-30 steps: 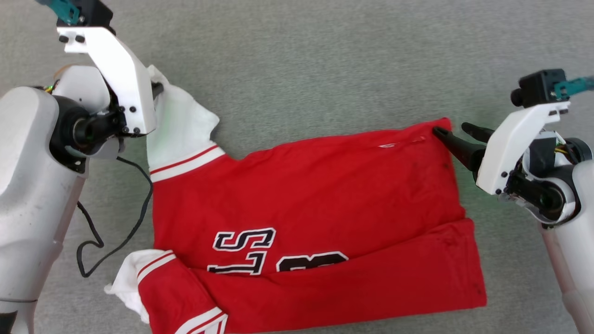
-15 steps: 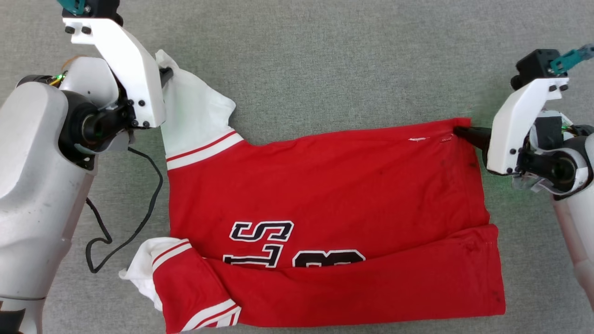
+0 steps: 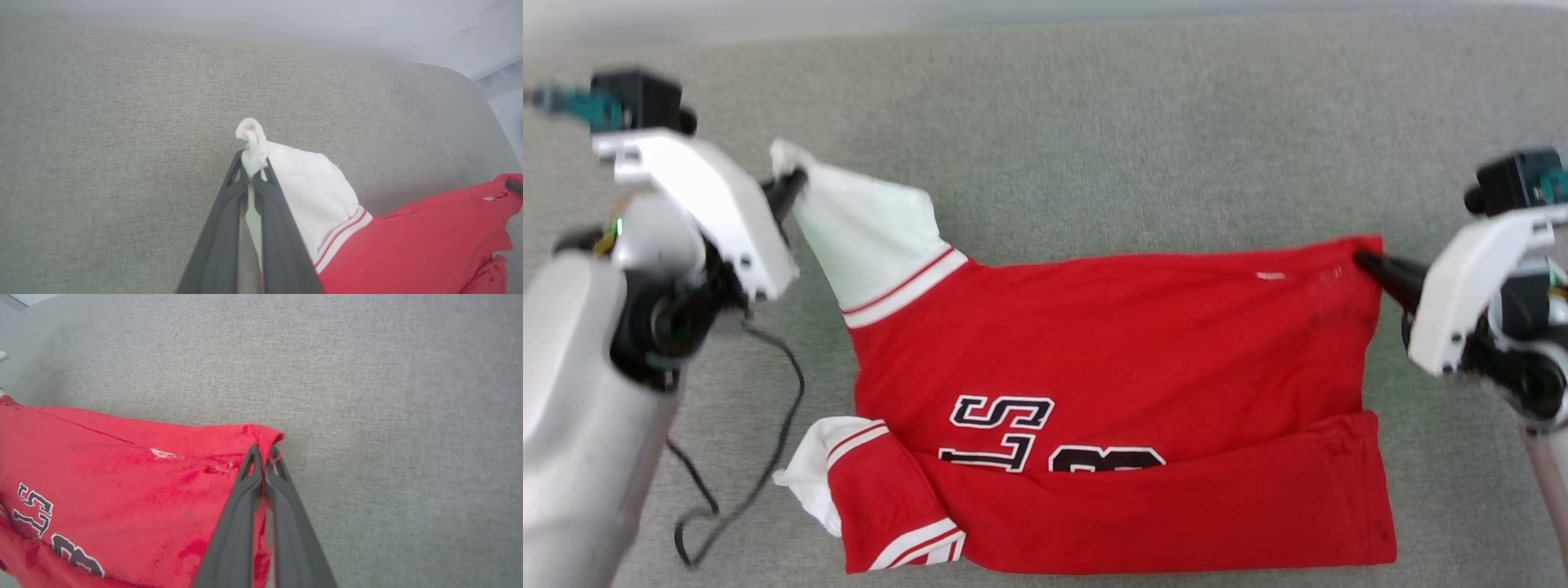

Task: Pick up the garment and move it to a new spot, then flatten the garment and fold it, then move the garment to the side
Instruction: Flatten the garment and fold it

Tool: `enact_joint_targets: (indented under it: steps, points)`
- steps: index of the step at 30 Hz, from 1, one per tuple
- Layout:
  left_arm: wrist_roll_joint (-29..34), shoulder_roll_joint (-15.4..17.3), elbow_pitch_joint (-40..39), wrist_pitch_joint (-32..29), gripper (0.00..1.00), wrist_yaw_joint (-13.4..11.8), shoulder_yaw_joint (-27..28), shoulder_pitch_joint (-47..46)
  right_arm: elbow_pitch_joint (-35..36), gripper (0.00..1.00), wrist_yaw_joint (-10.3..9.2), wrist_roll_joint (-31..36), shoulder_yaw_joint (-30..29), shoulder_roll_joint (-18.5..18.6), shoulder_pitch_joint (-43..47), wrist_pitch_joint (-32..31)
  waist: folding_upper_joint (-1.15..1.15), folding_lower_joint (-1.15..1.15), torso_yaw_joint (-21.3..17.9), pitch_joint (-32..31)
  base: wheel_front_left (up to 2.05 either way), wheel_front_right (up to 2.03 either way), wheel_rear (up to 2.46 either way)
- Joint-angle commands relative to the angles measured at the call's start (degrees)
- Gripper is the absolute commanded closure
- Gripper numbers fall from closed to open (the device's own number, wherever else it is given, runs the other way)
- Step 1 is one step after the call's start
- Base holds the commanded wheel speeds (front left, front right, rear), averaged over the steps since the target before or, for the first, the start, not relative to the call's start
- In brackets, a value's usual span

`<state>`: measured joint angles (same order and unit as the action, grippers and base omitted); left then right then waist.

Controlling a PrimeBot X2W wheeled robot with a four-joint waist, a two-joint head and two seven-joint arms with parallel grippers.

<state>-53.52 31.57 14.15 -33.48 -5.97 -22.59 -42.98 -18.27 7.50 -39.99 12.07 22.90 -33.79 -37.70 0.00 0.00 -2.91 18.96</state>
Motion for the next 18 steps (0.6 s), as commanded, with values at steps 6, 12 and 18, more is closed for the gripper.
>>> enact_joint_targets:
  steps: [6,12,18]
  points:
    - [-3.3,0.8,-6.0,7.0,1.0,-3.0,4.8,15.5,5.6,1.0,-0.02,0.8,-4.9,-1.1,12.4,3.0,0.0,0.0,1.3,-5.6,0.0,0.0,0.0]
    - [-5.4,0.7,-11.5,12.3,1.0,-5.4,8.0,29.6,8.9,1.0,-0.02,2.0,-8.5,-3.8,23.1,6.4,0.0,0.0,1.9,-8.5,0.0,0.0,0.0]
    - [-7.6,-1.0,-13.9,14.3,1.0,-7.1,8.7,40.5,9.1,0.91,-0.02,3.7,-10.6,-6.6,31.0,11.5,0.0,0.0,1.8,-9.5,0.0,0.0,0.0]
